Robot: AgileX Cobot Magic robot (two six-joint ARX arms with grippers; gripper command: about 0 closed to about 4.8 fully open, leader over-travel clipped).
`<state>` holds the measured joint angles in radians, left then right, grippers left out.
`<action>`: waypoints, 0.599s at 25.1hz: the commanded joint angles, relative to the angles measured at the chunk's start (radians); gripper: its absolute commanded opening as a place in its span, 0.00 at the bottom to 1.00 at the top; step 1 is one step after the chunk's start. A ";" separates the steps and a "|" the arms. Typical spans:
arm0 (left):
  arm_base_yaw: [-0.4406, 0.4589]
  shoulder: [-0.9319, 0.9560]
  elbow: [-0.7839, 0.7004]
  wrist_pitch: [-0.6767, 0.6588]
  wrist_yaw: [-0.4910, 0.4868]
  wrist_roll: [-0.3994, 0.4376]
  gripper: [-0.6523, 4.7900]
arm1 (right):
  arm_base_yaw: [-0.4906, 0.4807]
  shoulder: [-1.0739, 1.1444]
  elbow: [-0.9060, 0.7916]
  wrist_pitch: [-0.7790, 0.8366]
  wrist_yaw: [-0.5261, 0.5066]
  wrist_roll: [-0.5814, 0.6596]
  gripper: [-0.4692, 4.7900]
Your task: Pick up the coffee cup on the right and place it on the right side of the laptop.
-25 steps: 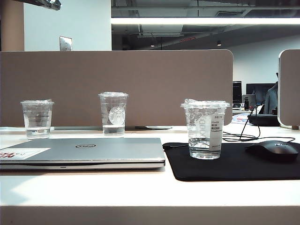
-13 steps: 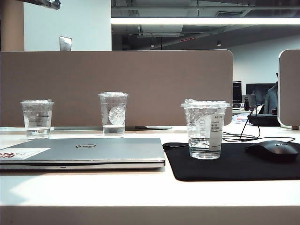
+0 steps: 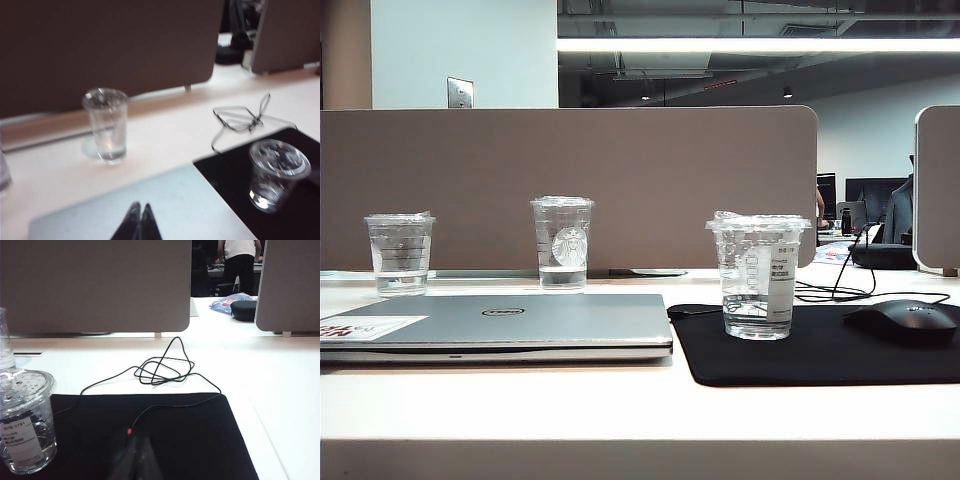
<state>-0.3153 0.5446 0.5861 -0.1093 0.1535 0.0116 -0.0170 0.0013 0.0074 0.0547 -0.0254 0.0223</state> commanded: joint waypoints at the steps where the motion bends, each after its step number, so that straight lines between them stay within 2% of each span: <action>1: 0.057 -0.069 -0.058 0.082 -0.011 0.019 0.11 | 0.000 -0.002 -0.006 0.021 0.005 0.003 0.09; 11: 0.203 -0.278 -0.281 0.172 -0.026 0.011 0.11 | 0.000 -0.002 -0.006 0.020 0.004 0.003 0.09; 15: 0.229 -0.361 -0.362 0.178 -0.077 -0.068 0.11 | 0.000 -0.002 -0.006 0.019 0.005 0.003 0.09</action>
<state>-0.0933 0.2020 0.2379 0.0467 0.1055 -0.0151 -0.0170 0.0013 0.0074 0.0544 -0.0242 0.0223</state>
